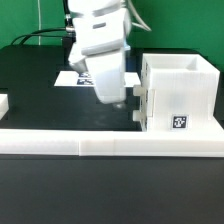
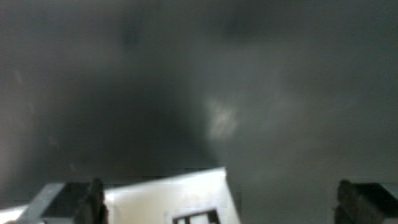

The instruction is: Assemble drawer

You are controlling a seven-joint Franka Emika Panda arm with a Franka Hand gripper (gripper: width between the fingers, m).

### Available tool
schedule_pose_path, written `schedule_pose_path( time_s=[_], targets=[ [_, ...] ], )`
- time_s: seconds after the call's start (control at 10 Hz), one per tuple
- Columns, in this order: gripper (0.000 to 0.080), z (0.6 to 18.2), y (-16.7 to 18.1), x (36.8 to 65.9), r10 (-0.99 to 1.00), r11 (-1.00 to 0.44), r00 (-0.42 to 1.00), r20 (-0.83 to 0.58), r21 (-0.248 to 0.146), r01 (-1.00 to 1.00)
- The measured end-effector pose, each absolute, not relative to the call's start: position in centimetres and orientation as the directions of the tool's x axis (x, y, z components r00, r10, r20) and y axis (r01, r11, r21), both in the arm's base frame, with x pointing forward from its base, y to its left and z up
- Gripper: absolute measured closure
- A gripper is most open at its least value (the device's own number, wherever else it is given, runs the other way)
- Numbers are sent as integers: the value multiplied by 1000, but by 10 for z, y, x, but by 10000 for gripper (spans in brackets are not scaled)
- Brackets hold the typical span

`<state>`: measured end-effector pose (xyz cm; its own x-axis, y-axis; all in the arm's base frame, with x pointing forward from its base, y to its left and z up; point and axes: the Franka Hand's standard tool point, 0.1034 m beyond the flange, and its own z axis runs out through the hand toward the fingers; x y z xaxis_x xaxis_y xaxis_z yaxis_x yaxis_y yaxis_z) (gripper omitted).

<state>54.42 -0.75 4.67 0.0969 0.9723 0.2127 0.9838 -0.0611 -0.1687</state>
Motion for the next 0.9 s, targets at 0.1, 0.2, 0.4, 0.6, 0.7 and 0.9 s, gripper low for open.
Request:
schedule_pose_path(
  time_s=[0.1,0.2,0.4,0.6,0.7,0.9],
  targets=[
    [150,53,-12,547,973,-86,115,200,-147,985],
    [150,58,-13,546,973,-124,141,186,-98,987],
    [150,52,-12,533,970,-151,165,180,-90,984],
    [150,52,-13,535,969,-152,166,181,-87,985],
    [150,51,-13,535,969,-152,166,181,-87,985],
    [150,51,-13,535,969,-152,166,181,-88,984]
  ],
)
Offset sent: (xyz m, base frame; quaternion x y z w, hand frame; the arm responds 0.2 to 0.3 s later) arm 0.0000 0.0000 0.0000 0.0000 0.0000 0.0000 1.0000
